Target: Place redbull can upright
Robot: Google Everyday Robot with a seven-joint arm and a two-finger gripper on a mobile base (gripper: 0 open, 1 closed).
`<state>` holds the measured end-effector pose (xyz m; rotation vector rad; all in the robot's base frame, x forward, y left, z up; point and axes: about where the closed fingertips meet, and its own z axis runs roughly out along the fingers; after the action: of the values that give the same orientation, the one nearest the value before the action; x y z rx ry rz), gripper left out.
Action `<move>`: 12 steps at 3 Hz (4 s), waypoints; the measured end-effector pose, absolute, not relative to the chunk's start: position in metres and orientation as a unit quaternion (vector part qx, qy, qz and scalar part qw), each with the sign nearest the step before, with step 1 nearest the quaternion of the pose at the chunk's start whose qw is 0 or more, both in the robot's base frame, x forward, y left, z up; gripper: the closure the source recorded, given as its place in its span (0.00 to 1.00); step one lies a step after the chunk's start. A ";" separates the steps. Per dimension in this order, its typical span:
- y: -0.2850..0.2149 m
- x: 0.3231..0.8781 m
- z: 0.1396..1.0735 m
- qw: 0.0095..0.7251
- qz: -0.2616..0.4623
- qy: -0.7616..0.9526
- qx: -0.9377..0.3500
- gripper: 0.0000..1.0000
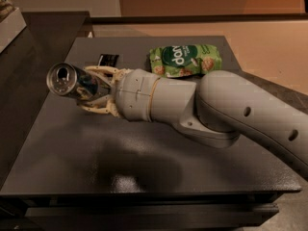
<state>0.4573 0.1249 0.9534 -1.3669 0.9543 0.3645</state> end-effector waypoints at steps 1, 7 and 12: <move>0.116 0.467 0.972 0.689 0.056 0.403 -0.600 1.00; 0.071 0.498 1.016 0.676 -0.291 0.297 -0.608 1.00; 0.016 0.564 1.038 0.540 -0.472 0.074 -0.692 1.00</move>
Offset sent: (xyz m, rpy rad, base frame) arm 0.0189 -0.0227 0.0493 -0.0954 -0.4381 -0.3315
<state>0.5640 0.0165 1.0381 -1.6453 0.1750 -1.1228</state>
